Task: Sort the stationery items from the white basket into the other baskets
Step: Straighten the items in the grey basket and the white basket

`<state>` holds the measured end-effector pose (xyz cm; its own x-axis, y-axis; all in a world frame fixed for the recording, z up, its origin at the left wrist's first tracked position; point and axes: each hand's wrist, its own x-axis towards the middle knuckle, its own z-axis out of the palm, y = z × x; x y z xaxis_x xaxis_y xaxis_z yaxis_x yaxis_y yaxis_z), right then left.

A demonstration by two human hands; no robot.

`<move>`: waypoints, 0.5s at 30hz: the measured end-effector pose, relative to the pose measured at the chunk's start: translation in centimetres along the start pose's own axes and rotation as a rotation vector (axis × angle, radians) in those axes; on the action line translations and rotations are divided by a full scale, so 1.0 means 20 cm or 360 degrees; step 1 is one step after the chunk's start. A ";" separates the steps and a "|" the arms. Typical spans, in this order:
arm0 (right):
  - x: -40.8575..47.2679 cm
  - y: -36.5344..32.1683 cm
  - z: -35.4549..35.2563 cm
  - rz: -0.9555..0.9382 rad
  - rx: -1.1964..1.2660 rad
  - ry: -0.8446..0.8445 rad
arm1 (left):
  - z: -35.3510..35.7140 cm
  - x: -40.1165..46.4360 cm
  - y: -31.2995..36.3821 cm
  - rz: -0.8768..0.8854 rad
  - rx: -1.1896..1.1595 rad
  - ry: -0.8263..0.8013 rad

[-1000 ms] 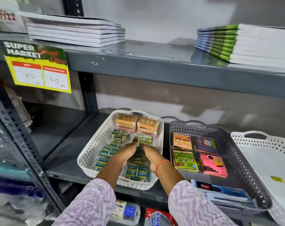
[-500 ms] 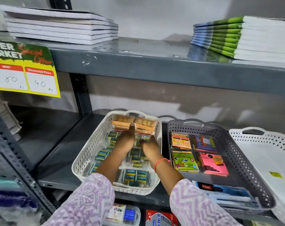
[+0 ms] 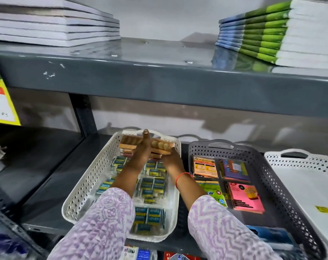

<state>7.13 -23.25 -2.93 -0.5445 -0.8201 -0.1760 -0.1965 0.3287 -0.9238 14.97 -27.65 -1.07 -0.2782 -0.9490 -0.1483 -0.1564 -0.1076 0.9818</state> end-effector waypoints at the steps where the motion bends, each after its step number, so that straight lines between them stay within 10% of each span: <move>1: 0.01 0.00 0.00 0.0020 -0.0019 -0.0010 | 0.00 0.03 -0.02 -0.0001 -0.0014 0.0025; 15: 0.10 0.06 0.07 0.0024 0.0012 -0.0067 | -0.02 0.11 -0.03 -0.0112 0.0303 0.0156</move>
<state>6.93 -25.21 -4.95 -0.5124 -0.8342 -0.2040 -0.1825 0.3378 -0.9233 14.81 -29.80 -2.03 -0.1681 -0.9665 -0.1940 -0.3510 -0.1253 0.9280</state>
